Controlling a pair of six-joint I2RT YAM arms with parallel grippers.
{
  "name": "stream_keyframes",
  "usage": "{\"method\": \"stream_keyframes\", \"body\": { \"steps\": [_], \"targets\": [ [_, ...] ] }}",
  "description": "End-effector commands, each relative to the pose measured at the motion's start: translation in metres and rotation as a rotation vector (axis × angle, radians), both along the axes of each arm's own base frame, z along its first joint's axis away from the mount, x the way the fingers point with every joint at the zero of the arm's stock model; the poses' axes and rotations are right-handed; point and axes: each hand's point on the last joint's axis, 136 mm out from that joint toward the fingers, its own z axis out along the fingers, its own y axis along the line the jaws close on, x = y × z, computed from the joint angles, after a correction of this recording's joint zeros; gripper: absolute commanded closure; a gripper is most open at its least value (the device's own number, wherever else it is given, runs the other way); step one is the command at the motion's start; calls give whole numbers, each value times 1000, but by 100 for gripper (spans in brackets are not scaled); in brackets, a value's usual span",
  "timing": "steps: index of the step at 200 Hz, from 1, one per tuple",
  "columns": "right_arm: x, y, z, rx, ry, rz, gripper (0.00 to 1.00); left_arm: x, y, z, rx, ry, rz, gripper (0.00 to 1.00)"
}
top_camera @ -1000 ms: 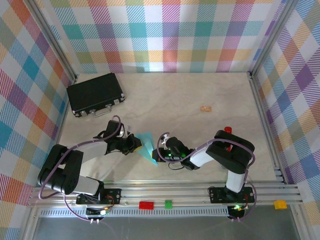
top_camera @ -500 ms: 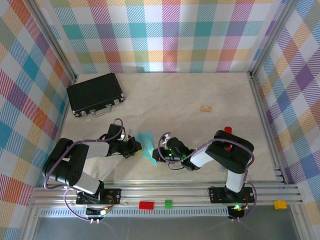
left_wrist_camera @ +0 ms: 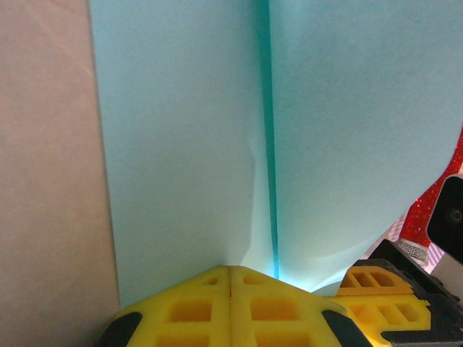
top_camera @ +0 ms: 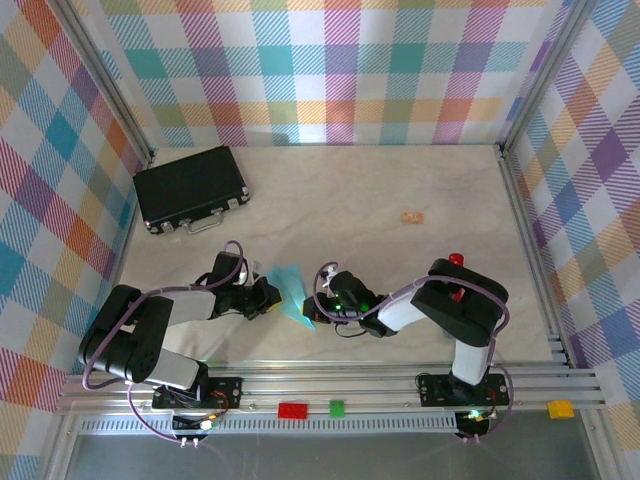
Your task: Fold a paper plane with a square sheet of paper (pick it up from the middle)
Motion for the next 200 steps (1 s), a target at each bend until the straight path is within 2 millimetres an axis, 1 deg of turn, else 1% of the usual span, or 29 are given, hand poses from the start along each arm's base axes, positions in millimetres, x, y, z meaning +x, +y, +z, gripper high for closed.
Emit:
{"method": "stream_keyframes", "body": {
  "steps": [1, 21, 58, 94, 119, 151, 178, 191, 200],
  "targets": [
    [-13, -5, -19, -65, 54, 42, 100, -17, 13, -17, 56, 86, 42, 93],
    [-13, -6, -21, -64, 63, 39, 100, -18, 15, -14, 62, 74, 49, 93],
    [-14, 0, -22, -44, 70, 56, 100, -21, 16, -17, 65, 80, 55, 93],
    [-16, -1, -25, -55, 79, 62, 100, -11, 13, -8, 47, 50, 61, 91],
    [-16, -5, -29, -84, 91, 51, 100, -4, 11, 7, 42, 10, 59, 86],
    [-18, -6, -32, -76, 119, 43, 100, 6, 1, 39, -22, -78, 29, 84],
    [-18, -8, -33, -57, 136, 30, 100, 11, -14, 64, -135, -147, -19, 89],
    [-18, -11, -34, -42, 146, 13, 100, 14, -21, 70, -180, -157, -37, 94],
    [-17, -12, -33, -30, 151, 4, 100, 15, -24, 70, -202, -149, -42, 95]
  ]
}}
